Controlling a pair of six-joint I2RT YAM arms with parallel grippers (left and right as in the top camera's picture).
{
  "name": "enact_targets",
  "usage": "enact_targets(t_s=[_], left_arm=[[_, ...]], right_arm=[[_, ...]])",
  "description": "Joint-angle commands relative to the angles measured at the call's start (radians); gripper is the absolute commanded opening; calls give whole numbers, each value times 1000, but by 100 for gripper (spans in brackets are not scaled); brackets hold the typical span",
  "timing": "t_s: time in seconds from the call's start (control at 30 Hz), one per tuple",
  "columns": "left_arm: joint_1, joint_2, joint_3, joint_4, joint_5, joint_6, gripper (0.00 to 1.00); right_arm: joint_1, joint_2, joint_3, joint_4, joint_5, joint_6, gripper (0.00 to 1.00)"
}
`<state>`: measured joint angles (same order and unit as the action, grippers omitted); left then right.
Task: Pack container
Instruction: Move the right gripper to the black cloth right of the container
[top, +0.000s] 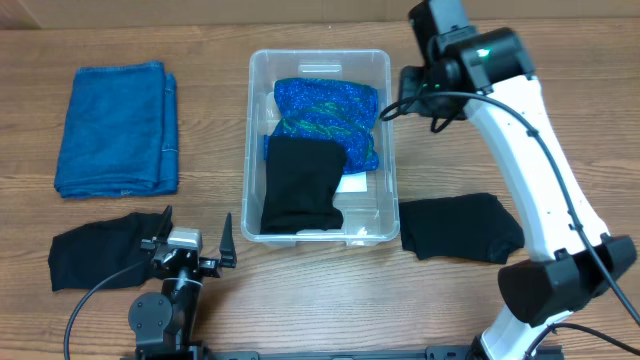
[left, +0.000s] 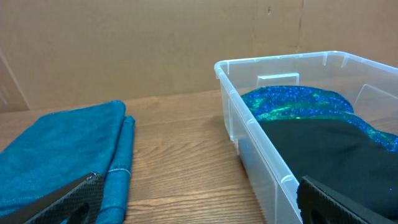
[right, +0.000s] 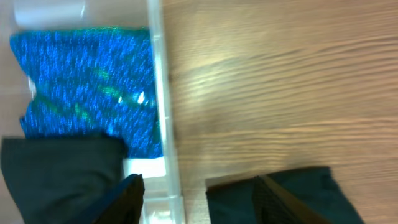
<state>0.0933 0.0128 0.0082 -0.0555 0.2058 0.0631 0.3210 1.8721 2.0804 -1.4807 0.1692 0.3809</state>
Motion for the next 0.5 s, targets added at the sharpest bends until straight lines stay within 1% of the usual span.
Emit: enact_targets(t_s=[0.0,0.07,0.13,0.17,0.23,0.27,0.33,0.37,0.4,0.47], left_arm=[[6,-8,-3,0,-3,19,100],[6,-8,-3,0,-3,19,100],[6,-8,-3,0,-3,19,100],[6,-8,-3,0,-3,19,100],[6,-8,-3,0,-3,19,100],[6,-8,-3,0,-3,19,100],[6,-8,-3,0,-3,19,100],[6,-8,-3,0,-3,19,100],[6,-8,-3,0,-3,19,100],[6,-8,-3,0,-3,19,100]], right_arm=[[-75,-57,76,-125,93,167,67],[-146,-95,75,-214,92,260,67],[-228,-161,33,-213,27,293,69],[-262,-194,8,-213,5,340,69],[-322,-249,-62,-213,-46,427,79],[-357,-288,-139,-213,-67,491,84],[-381,-336,-281,-213,-67,597,93],[-384,-368,-414,-199,-68,700,99],[-384,-381,-494,-169,-84,742,100],[-384,-393,-656,-63,-199,758,100]])
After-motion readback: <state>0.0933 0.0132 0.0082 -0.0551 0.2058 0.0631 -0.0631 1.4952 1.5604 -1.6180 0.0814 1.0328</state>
